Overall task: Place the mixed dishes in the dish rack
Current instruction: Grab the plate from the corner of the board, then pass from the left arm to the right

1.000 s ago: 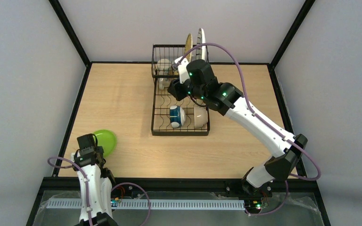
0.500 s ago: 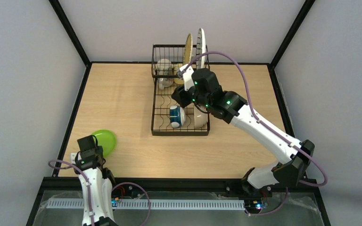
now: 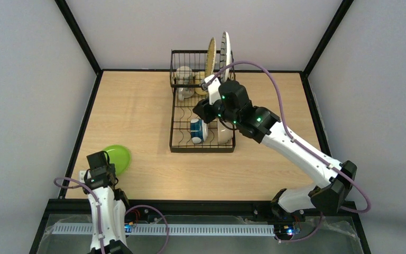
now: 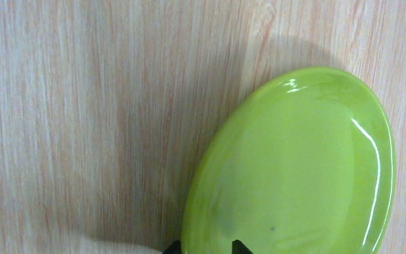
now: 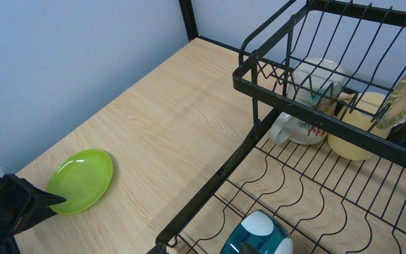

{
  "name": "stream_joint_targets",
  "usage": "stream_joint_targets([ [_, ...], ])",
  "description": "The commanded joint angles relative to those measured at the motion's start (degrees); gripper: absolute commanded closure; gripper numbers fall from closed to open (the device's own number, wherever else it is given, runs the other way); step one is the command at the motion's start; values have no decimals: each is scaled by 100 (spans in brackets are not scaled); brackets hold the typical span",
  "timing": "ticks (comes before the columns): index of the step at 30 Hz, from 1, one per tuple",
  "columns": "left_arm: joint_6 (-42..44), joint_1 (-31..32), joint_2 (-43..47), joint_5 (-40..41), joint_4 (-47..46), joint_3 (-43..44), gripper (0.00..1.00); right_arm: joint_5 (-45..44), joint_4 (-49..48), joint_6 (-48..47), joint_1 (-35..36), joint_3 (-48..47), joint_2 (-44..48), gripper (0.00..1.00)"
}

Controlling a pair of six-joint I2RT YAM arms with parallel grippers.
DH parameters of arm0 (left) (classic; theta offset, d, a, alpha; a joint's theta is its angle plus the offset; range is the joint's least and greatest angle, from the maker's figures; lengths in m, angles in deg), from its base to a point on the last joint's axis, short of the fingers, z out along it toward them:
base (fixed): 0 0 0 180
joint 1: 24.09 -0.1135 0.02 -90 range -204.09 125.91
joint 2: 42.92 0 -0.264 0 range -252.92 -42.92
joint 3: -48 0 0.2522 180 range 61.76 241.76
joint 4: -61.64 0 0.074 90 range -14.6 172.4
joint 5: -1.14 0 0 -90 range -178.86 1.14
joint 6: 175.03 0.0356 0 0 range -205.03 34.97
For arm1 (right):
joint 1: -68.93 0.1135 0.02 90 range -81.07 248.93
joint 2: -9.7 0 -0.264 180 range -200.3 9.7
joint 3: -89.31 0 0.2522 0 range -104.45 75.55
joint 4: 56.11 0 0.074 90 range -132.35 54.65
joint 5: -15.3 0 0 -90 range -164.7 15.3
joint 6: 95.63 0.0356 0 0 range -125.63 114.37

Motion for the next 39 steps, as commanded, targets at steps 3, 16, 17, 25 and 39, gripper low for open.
stream_joint_targets([
  [3, 186, -48, -144, 126, 100, -173, 63, -1, -280, 61, 33, 262, 243, 23],
  [16, 368, -48, -28, 30, 138, -60, 98, 28, -372, 79, 33, 356, 352, 23],
  [17, 381, -45, -11, 23, 146, -41, 98, 20, -372, 79, 33, 354, 359, 23],
  [25, 460, -45, 25, -53, 166, 207, 98, 30, -387, 54, 33, 291, 381, 23],
  [39, 513, -49, -118, -212, 165, 809, 98, 49, -395, -62, 33, 176, 379, 23],
])
